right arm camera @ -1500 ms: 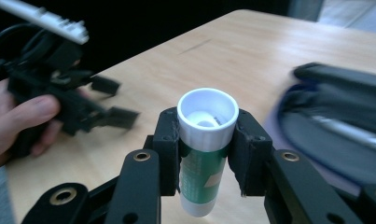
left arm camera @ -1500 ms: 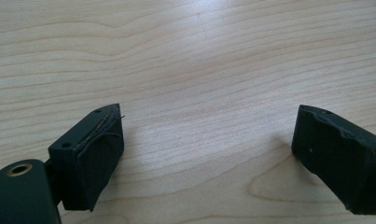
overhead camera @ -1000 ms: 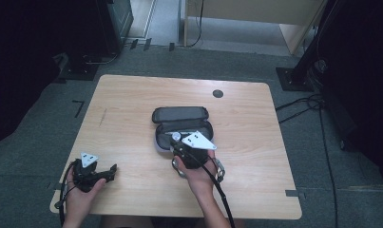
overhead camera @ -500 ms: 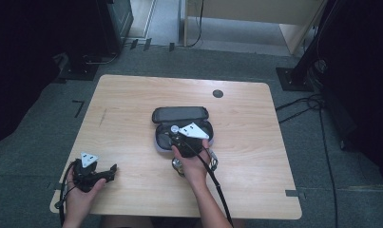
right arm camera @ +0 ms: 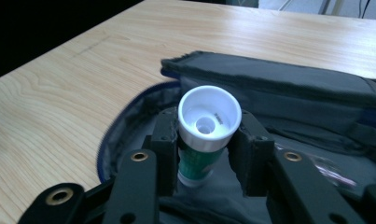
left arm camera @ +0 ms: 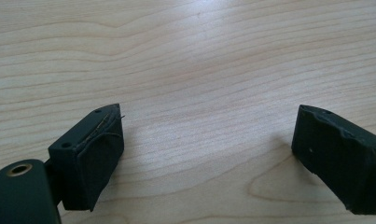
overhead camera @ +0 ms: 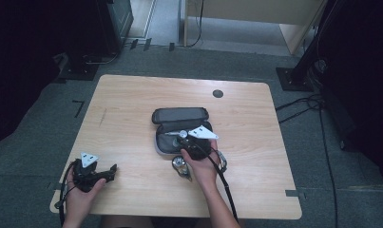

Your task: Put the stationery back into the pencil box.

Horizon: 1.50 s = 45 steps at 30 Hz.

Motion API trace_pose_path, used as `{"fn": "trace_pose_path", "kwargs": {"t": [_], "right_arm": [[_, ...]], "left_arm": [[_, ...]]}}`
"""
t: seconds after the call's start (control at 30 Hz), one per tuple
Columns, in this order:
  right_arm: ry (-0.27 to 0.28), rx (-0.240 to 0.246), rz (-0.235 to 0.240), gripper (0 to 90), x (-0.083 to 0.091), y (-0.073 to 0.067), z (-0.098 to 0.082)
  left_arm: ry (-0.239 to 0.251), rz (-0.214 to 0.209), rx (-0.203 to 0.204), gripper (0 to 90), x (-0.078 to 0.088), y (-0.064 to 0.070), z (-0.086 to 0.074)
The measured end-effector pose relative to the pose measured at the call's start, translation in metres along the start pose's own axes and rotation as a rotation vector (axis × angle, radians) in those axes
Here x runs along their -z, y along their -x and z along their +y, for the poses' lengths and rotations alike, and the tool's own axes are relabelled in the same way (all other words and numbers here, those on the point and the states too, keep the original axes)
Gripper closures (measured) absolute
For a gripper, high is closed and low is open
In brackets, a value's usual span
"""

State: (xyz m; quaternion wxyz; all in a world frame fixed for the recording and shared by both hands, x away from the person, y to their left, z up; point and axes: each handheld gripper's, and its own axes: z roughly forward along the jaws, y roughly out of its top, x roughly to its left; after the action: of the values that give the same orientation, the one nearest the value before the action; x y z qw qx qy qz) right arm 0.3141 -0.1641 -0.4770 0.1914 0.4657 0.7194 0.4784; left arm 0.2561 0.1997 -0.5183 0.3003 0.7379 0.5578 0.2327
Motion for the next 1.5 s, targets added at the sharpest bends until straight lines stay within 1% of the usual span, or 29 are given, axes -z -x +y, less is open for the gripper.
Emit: {"fn": "trace_pose_path", "kwargs": {"t": [0.1,0.2,0.4,0.53,0.63,0.7,0.8,0.97,1.1,1.2,1.27,1.33,1.37,1.4,1.43,1.47,1.5], "right_arm": [[-0.01,-0.011,-0.004,60.8,0.003,0.008,-0.001],[-0.02,-0.03,-0.003,61.0,0.006,0.014,-0.003],[-0.041,-0.035,-0.001,60.5,0.004,0.025,-0.004],[-0.057,-0.05,-0.013,59.9,0.001,0.031,-0.005],[-0.074,-0.065,-0.044,58.3,0.001,0.036,-0.006],[-0.077,-0.074,-0.053,57.9,0.001,0.039,-0.006],[-0.073,-0.073,-0.066,56.1,0.003,0.042,-0.006],[-0.055,-0.078,-0.069,55.6,0.009,0.044,-0.005],[-0.029,-0.076,-0.068,55.6,0.019,0.042,-0.004],[-0.011,-0.054,-0.061,54.7,0.031,0.035,-0.006],[-0.001,-0.043,-0.052,54.4,0.04,0.028,-0.011],[-0.007,-0.026,-0.044,54.0,0.047,0.02,-0.017],[-0.013,-0.023,-0.032,53.5,0.05,0.016,-0.021],[-0.025,-0.02,-0.02,52.9,0.052,0.011,-0.026],[-0.038,-0.016,-0.009,52.0,0.054,0.007,-0.03],[-0.054,-0.014,0.006,50.9,0.054,0.003,-0.035],[-0.073,-0.007,0.02,49.9,0.054,-0.001,-0.039]], "left_arm": [[-0.001,0.0,0.0,9.5,0.0,0.0,0.0],[0.0,0.0,0.0,9.5,0.0,0.0,0.0],[0.0,0.0,0.0,9.5,0.0,0.0,0.0],[0.0,0.0,0.0,9.5,0.0,0.0,0.0],[0.0,0.0,0.001,9.5,0.0,0.0,0.0],[0.0,0.0,0.001,9.5,0.0,0.0,0.0],[0.0,0.0,0.001,9.5,0.0,0.0,0.0],[0.0,0.0,0.001,9.5,0.0,0.0,0.0],[0.0,-0.001,0.0,9.5,0.0,0.0,0.0],[0.001,-0.001,0.001,9.5,0.0,0.0,0.0],[0.002,-0.008,-0.001,9.5,0.0,0.0,0.0],[0.002,-0.011,-0.008,9.7,0.0,0.0,0.0],[-0.001,-0.014,-0.015,9.9,0.0,0.001,0.0],[0.006,-0.016,-0.016,10.3,0.0,0.002,0.0],[0.015,-0.015,-0.019,12.9,0.001,0.003,0.0],[0.025,-0.01,-0.03,14.7,0.002,0.005,0.0],[0.033,-0.001,-0.047,14.7,0.002,0.008,-0.001]]}}
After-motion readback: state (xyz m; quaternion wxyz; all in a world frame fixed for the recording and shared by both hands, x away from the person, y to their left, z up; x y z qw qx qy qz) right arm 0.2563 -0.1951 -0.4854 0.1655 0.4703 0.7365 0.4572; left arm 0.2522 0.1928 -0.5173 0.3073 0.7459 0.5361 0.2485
